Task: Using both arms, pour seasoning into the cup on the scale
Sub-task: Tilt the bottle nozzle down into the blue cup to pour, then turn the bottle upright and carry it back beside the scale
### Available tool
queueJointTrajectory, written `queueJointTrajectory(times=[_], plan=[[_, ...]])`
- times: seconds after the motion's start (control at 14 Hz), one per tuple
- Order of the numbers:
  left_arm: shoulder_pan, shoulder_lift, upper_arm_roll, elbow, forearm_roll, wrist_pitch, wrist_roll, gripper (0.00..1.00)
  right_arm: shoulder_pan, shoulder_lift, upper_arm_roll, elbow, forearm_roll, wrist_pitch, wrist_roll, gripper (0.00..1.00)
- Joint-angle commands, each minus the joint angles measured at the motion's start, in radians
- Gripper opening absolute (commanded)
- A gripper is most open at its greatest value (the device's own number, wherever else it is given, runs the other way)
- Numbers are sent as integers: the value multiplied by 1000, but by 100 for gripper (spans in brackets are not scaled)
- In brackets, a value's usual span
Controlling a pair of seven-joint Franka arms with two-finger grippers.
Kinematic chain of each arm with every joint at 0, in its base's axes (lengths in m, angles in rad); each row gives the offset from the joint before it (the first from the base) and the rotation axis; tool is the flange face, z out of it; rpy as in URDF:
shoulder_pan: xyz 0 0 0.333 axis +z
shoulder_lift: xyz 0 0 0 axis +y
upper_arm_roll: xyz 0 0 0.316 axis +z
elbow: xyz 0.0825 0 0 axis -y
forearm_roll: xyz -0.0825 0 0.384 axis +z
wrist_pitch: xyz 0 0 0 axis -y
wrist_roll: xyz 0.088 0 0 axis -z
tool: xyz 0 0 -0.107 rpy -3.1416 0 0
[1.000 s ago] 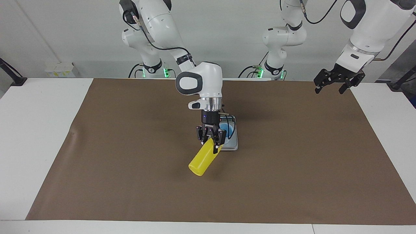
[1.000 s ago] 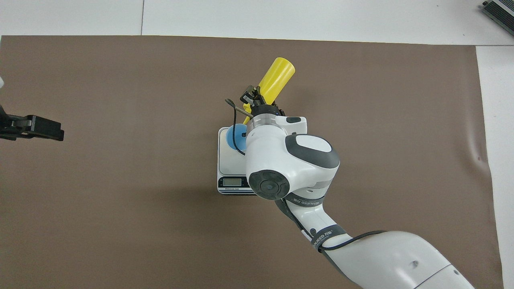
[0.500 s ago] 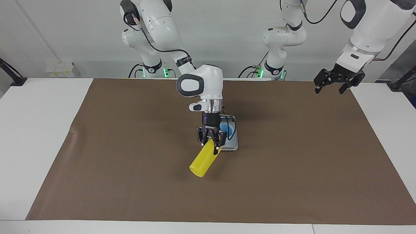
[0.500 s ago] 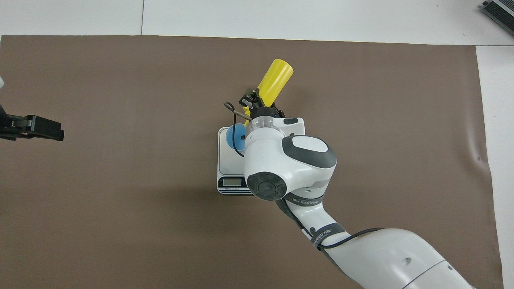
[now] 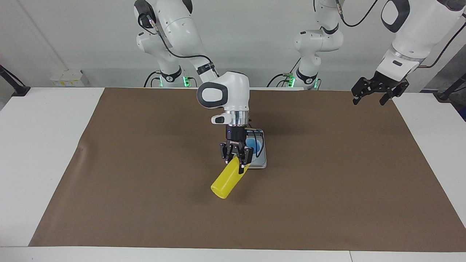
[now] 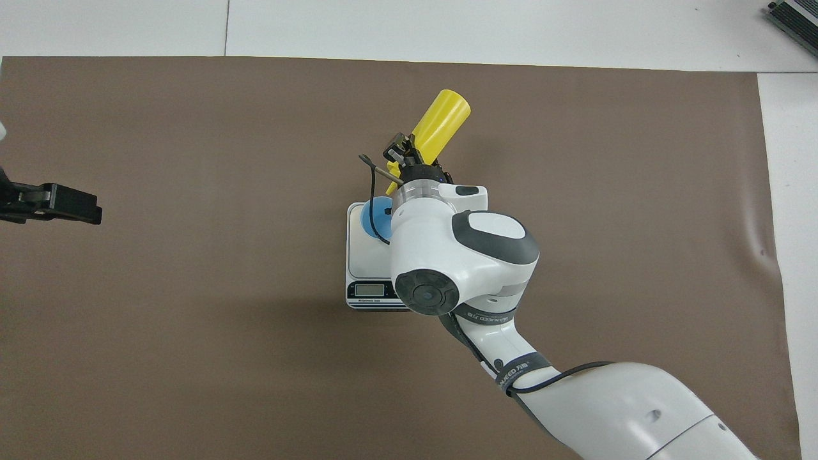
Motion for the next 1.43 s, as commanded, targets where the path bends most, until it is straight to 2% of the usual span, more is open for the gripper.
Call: queueJointTrajectory(times=[0.0, 0.21, 0.79, 0.93, 1.36], plan=[[7, -30, -4, -32, 0, -1, -10, 100, -11, -24, 7, 10, 53, 1, 11, 0], [7, -30, -4, -32, 0, -1, -10, 100, -38, -43, 13, 5, 71, 4, 11, 0], [7, -30, -4, -32, 0, -1, -10, 100, -64, -119, 13, -9, 381, -11, 3, 0], [7, -30, -4, -32, 0, -1, -10, 100, -68, -130, 13, -4, 452, -58, -15, 0], [7, -30, -4, -32, 0, -1, -10, 100, -92, -190, 13, -4, 692, -218, -373, 0]])
